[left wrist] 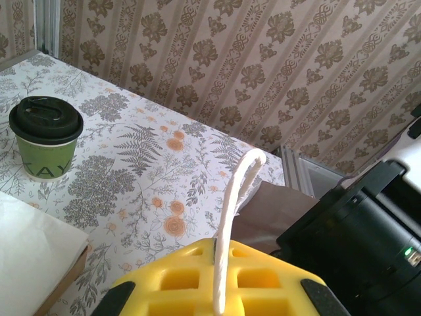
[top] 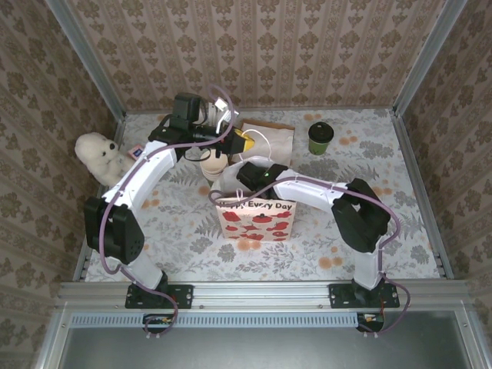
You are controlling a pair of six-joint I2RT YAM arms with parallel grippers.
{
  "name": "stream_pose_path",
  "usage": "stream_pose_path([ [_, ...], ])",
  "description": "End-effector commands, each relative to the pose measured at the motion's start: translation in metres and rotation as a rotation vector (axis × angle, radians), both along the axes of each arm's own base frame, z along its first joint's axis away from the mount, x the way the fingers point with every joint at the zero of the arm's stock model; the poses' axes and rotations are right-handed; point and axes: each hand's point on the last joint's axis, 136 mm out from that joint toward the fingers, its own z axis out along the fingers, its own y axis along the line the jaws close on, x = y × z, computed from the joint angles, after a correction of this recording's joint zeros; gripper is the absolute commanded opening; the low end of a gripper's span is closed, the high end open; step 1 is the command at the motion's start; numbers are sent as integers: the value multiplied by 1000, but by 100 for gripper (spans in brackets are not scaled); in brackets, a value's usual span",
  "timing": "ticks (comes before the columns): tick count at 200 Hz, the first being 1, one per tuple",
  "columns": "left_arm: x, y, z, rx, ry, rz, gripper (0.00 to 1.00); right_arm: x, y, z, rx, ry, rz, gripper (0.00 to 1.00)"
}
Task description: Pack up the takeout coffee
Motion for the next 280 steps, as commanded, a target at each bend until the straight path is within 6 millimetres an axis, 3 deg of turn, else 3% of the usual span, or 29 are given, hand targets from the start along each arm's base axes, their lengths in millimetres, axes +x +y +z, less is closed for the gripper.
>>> stream_pose_path([
  [1,-4,3,13,-22,-6,-22,0,12,-6,-13,-72,-51,-24,31],
  [34,-4,3,14,-23,-4,-21,0,36,-6,-13,-71,-195,-38,34],
  [107,-4,3,13,-21,-1,-20,0,12,1,10,15,-121,34,49],
  [141,-4,2,15,-23,-2,-20,0,18,-6,-10,-34,-152,20,53],
  [180,-5,3,17,-25,4,-22,0,27,-10,-20,-68,-200,10,54],
  [243,-5,3,15,-19,6,-11,0,13,1,14,46,-173,45,61],
  [280,-4,3,17,-22,1,-13,0,19,-10,-6,-27,-203,50,64],
])
